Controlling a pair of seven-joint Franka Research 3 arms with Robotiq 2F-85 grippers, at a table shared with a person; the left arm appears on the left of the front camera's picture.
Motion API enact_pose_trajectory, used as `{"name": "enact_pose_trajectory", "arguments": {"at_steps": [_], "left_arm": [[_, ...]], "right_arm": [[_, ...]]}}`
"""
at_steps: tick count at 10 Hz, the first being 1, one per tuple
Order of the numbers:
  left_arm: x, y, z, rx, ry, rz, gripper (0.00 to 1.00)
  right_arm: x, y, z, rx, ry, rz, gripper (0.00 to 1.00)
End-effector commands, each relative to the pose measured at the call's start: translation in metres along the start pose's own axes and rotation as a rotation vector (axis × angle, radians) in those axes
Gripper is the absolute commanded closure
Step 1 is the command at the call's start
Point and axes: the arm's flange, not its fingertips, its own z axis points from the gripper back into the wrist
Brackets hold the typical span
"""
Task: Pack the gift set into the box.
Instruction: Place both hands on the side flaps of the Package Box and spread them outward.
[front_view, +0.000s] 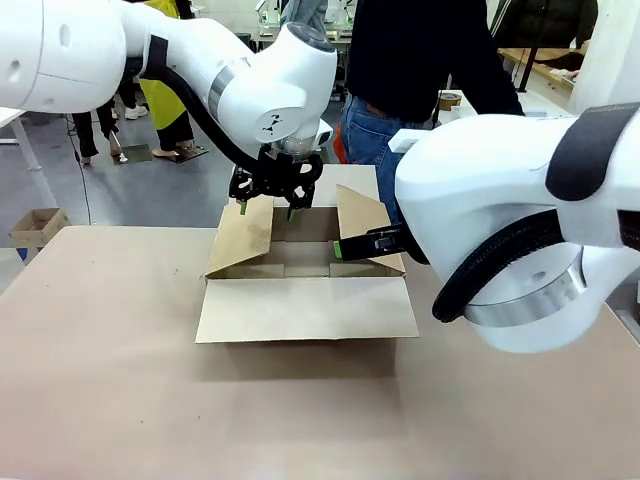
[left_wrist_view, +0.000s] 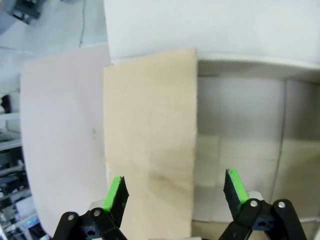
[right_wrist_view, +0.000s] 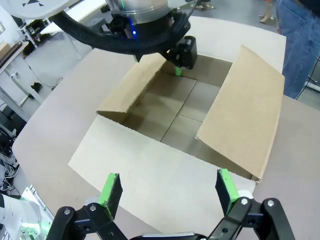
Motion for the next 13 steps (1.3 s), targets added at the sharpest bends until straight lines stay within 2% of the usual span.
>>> {"name": "enact_pose_trajectory", "arguments": {"at_steps": [1,5,9,13], "left_arm": [[-0.007,0.008,-0.008,0.085,-0.003,-0.075,0.00],[-0.016,0.025,-0.011,0.126,0.003,-0.130,0.00],[-0.041,0.053,0.008,0.169,-0.061,-0.126,0.00],[-0.051,0.124,0.039,0.035,-0.141,-0.007,0.00]], "right_arm": [[0.003,0.002,0.003,0.005,0.002,-0.019,0.00],[0.003,0.002,0.003,0.005,0.002,-0.019,0.00],[0.003,0.002,0.003,0.005,0.002,-0.019,0.00],[0.003,0.002,0.003,0.005,0.002,-0.019,0.00]]}}
